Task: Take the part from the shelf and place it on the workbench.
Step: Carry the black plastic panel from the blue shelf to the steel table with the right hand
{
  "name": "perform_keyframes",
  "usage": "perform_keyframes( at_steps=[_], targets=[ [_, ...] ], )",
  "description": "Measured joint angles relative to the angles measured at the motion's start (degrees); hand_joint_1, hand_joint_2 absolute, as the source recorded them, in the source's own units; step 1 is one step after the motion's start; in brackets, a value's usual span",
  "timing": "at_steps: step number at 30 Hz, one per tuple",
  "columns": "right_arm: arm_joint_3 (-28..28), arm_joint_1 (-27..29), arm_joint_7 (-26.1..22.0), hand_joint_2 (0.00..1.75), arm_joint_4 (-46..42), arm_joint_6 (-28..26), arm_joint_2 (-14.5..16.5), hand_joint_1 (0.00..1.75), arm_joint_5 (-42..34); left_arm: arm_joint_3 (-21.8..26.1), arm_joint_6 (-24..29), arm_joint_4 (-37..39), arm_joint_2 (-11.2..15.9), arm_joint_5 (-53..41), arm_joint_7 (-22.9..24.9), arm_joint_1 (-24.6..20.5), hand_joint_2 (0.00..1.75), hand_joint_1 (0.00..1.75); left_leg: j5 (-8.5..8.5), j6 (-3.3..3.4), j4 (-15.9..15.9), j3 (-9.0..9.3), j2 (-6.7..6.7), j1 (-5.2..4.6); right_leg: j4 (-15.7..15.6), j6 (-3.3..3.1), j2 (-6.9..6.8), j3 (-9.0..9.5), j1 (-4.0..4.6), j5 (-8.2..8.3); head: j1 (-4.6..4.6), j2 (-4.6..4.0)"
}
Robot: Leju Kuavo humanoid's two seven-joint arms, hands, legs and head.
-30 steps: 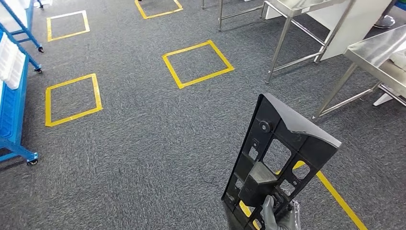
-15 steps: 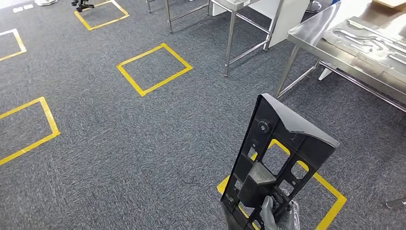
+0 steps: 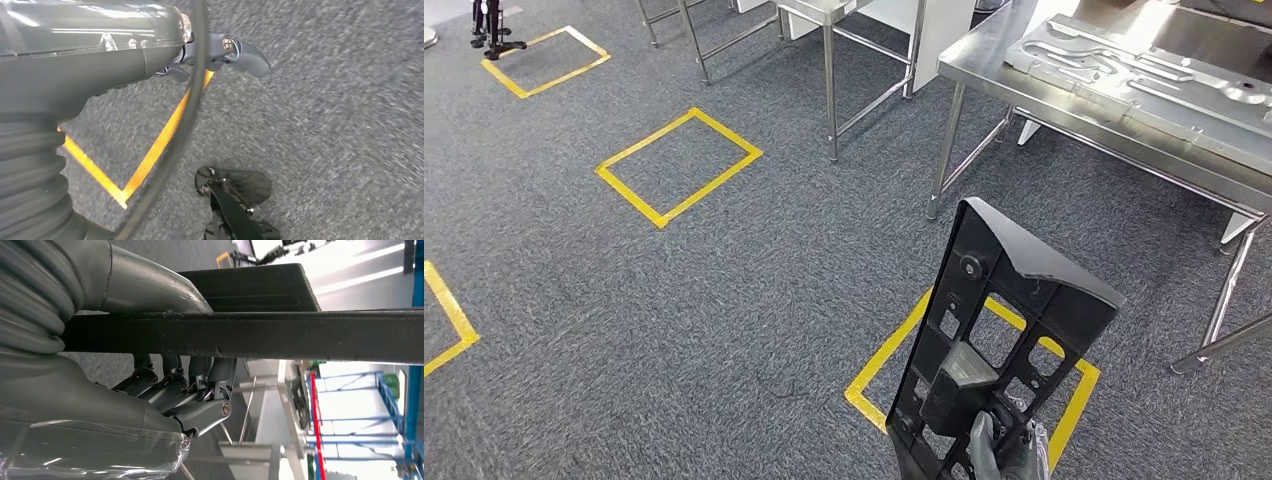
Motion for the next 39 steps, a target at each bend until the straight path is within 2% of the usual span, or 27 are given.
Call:
perform_keyframes(
  at_steps=[1, 3, 5, 7, 8, 9, 10, 11, 12, 14, 16, 18, 19, 21, 22, 23, 24, 25, 26, 27, 29, 31, 33, 34, 36, 38, 39],
  targets=[
    [0.1, 0.0, 0.0, 1.75, 0.0, 0.0, 0.0, 1.75, 0.1, 0.0, 0.0, 0.0, 0.0, 0.0, 0.0, 0.0, 1.75, 0.00, -0.08, 0.17, -0.9, 0.29, -0.47, -0.13, 0.0, 0.37, 0.60, -0.20, -0.14, 0.08, -0.01, 0.00],
    [0.1, 0.1, 0.0, 1.75, 0.0, -0.1, 0.0, 1.75, 0.2, 0.0, 0.0, 0.0, -0.1, 0.0, 0.0, -0.2, 1.75, 0.00, 0.21, 0.59, -1.5, 0.62, 0.60, -0.16, -0.2, 1.22, 1.55, -0.49, -0.36, 0.32, -0.01, 0.00],
    [0.2, 0.1, 0.1, 1.75, 0.0, -0.2, 0.0, 1.75, 0.3, 0.0, 0.0, 0.0, -0.2, 0.0, 0.0, -0.3, 1.75, 0.00, 0.84, 1.33, -2.5, 1.07, 1.97, 0.09, 1.4, 1.88, -0.60, -1.30, -0.20, -0.85, 0.01, 0.00],
    [0.2, 0.0, 0.1, 1.75, 0.0, -0.2, 0.0, 1.75, 0.4, 0.0, 0.0, 0.0, -0.3, 0.0, 0.0, -0.2, 1.75, 0.00, 1.13, 1.83, -3.0, 1.21, 3.53, 0.09, 7.0, 2.39, -4.14, -4.05, -0.16, -4.28, 0.01, 0.00],
    [0.3, -0.1, 0.2, 1.75, 0.0, -0.2, 0.0, 1.75, 0.5, 0.0, 0.0, 0.0, -0.3, 0.0, 0.1, -0.1, 1.75, 0.00, 1.08, 1.94, -3.0, 1.20, 4.39, 0.02, 10.7, 2.64, -4.99, -5.86, -0.29, -6.01, -0.01, 0.00],
    [0.3, -0.1, 0.2, 1.75, 0.0, -0.2, 0.0, 1.75, 0.5, 0.0, 0.0, 0.0, -0.3, 0.0, 0.1, 0.0, 1.75, 0.00, 1.00, 1.89, -2.9, 1.18, 5.21, -0.02, 13.4, 2.85, -5.36, -7.24, -0.42, -6.93, 0.01, 0.00],
    [0.3, 0.0, 0.2, 1.75, 0.0, -0.2, 0.0, 1.75, 0.5, 0.0, 0.0, 0.0, -0.3, 0.0, 0.1, 0.1, 1.75, 0.00, 0.88, 1.82, -2.9, 1.21, 6.00, -0.04, 14.6, 3.03, -5.59, -7.79, -0.56, -6.84, 0.01, 0.00],
    [0.3, 0.0, 0.3, 1.75, 0.0, -0.2, 0.0, 1.75, 0.6, 0.0, 0.0, 0.0, -0.3, 0.0, 0.2, 0.0, 1.75, 0.00, 0.73, 1.70, -2.9, 1.30, 6.74, -0.02, 13.6, 3.15, -5.82, -7.26, -0.70, -5.75, 0.01, 0.00],
    [0.3, 0.1, 0.3, 1.75, 0.0, -0.3, 0.0, 1.75, 0.7, 0.0, -0.1, 0.0, -0.3, 0.0, 0.2, 0.0, 1.75, 0.00, 0.53, 1.50, -2.8, 1.46, 7.42, -0.01, 10.6, 3.20, -6.38, -5.61, -0.80, -3.92, 0.01, 0.00],
    [0.4, 0.0, 0.4, 1.75, 0.0, -0.4, 0.0, 1.75, 0.8, 0.0, -0.2, 0.0, -0.4, 0.0, 0.2, -0.1, 1.75, 0.00, -0.09, 0.84, -2.4, 1.80, 8.58, -0.18, 3.3, 2.83, -8.91, -1.61, -0.71, -1.08, -0.01, 0.00],
    [0.6, 0.0, 0.5, 1.75, 0.0, -0.4, 0.0, 1.75, 0.9, 0.0, -0.2, 0.0, -0.4, 0.0, 0.3, -0.2, 1.75, 0.00, -0.71, 0.11, -2.0, 2.10, 9.60, -0.48, 0.1, 1.99, -10.23, 0.08, -0.38, -0.55, -0.01, 0.00],
    [0.7, 0.0, 0.5, 1.75, 0.0, -0.4, 0.0, 1.75, 1.0, 0.0, -0.3, 0.0, -0.4, 0.0, 0.3, -0.3, 1.75, 0.00, -1.08, -0.50, -2.0, 2.55, 10.54, -0.46, 0.0, 1.16, -8.99, 0.01, -0.22, -0.61, 0.00, 0.00],
    [0.7, 0.1, 0.5, 1.75, 0.0, -0.4, 0.0, 1.75, 1.0, 0.0, -0.3, 0.0, -0.4, 0.0, 0.3, -0.5, 1.75, 0.00, -1.51, -0.84, -1.7, 2.65, 10.11, -0.29, -0.1, 0.83, -8.39, 0.02, -0.26, -0.53, -0.01, 0.00],
    [0.9, 0.0, 0.6, 1.75, 0.0, -0.5, 0.0, 1.75, 1.0, 0.0, -0.3, 0.0, -0.5, 0.0, 0.3, -0.6, 1.75, 0.00, -3.89, -1.35, 1.6, 1.39, 7.58, -0.02, -0.3, 0.14, -7.20, 0.07, -0.45, -0.28, -0.02, 0.00],
    [1.0, 0.0, 0.6, 1.75, 0.0, -0.5, 0.0, 1.75, 1.0, 0.0, -0.3, 0.0, -0.5, 0.0, 0.2, -0.5, 1.75, 0.00, -5.74, -1.46, 5.0, -0.09, 5.98, 0.05, -0.4, -0.09, -6.56, 0.04, -0.45, -0.23, -0.02, 0.00],
    [1.2, -0.1, 0.6, 1.75, 0.0, -0.5, 0.0, 1.75, 1.0, 0.0, -0.3, 0.0, -0.5, 0.0, 0.2, -0.3, 1.75, 0.00, -7.53, -1.48, 8.9, -1.97, 5.04, 0.05, -0.3, -0.28, -5.85, 0.00, -0.38, -0.22, -0.02, 0.00],
    [1.3, -0.1, 0.6, 1.75, 0.0, -0.5, 0.0, 1.75, 1.1, 0.0, -0.3, 0.0, -0.5, 0.0, 0.2, -0.2, 1.75, 0.00, -8.72, -1.45, 12.4, -3.75, 4.59, 0.05, -0.3, -0.38, -5.01, -0.01, -0.30, -0.22, -0.02, 0.00],
    [1.3, 0.0, 0.6, 1.75, 0.0, -0.5, 0.0, 1.75, 1.1, 0.0, -0.3, 0.0, -0.4, 0.1, 0.2, 0.0, 1.75, 0.00, -8.78, -1.37, 14.3, -4.86, 4.39, 0.04, -0.2, -0.42, -4.13, 0.02, -0.21, -0.24, -0.02, 0.00],
    [1.3, 0.0, 0.6, 1.75, 0.0, -0.5, 0.0, 1.75, 1.1, 0.0, -0.3, 0.0, -0.4, 0.1, 0.1, 0.0, 1.75, 0.00, -7.73, -1.20, 14.1, -5.09, 4.24, 0.04, -0.2, -0.43, -3.24, 0.09, -0.13, -0.25, -0.02, 0.00],
    [1.3, 0.0, 0.7, 1.75, 0.0, -0.6, 0.0, 1.75, 1.1, 0.0, -0.3, 0.0, -0.4, 0.1, 0.1, 0.0, 1.75, 0.00, -5.67, -0.94, 11.7, -4.32, 3.95, 0.03, -0.2, -0.44, -2.43, 0.19, -0.06, -0.26, -0.02, 0.00],
    [1.5, 0.0, 0.8, 1.75, 0.0, -1.2, 0.0, 1.75, 1.3, 0.0, -0.4, 0.0, -0.4, 0.1, 0.1, -0.1, 1.75, 0.00, -1.44, -0.16, 4.1, -1.50, 2.95, -0.12, -0.1, -0.37, -1.22, 0.35, 0.11, -0.29, -0.02, 0.00],
    [1.7, 0.0, 0.9, 1.75, 0.0, -2.5, 0.0, 1.75, 1.7, 0.0, -0.4, 0.0, -0.3, 0.0, 0.0, -0.3, 1.75, 0.00, -0.02, 0.43, -0.4, 0.09, 2.25, -0.40, 0.0, 0.04, -0.45, 0.14, 0.15, -0.24, -0.01, 0.00],
    [1.7, 0.1, 1.0, 1.75, 0.0, -3.8, 0.0, 1.75, 2.4, 0.0, -0.8, 0.0, -0.3, 0.0, 0.0, -0.6, 1.75, 0.00, -0.05, 0.80, -1.1, 0.28, 2.29, -0.52, -0.1, 0.82, 0.01, -0.09, 0.08, -0.06, 0.00, 0.00],
    [1.8, 0.2, 1.1, 1.75, 0.0, -4.3, 0.0, 1.75, 2.7, 0.0, -1.1, 0.0, -0.3, 0.0, -0.1, -0.7, 1.75, 0.00, 0.21, 1.05, -1.5, 0.40, 2.47, -0.41, -0.1, 1.15, -0.30, -0.10, 0.06, -0.14, 0.00, 0.00],
    [1.9, 0.2, 1.1, 1.75, 0.0, -4.8, -0.1, 1.75, 3.1, 0.0, -1.6, 0.0, -0.3, 0.0, -0.2, -0.7, 1.75, 0.00, 0.80, 1.69, -2.2, 0.68, 2.91, -0.07, 2.3, 1.70, -2.48, -1.12, 0.18, -1.97, 0.00, 0.00],
    [2.0, 0.1, 1.1, 1.75, 0.0, -5.1, -0.2, 1.75, 3.3, 0.1, -1.7, 0.0, -0.3, 0.0, -0.2, -0.5, 1.75, 0.00, 0.99, 2.06, -2.4, 0.64, 3.49, -0.05, 8.8, 2.11, -4.84, -4.17, -0.03, -5.79, 0.00, 0.00],
    [2.0, 0.1, 1.1, 1.75, 0.0, -5.2, -0.3, 1.75, 3.3, 0.1, -1.8, 0.0, -0.3, 0.0, -0.2, -0.3, 1.75, 0.00, 0.97, 2.11, -2.4, 0.57, 3.81, -0.08, 12.3, 2.34, -5.21, -5.87, -0.23, -7.31, 0.00, 0.00]
  ],
)
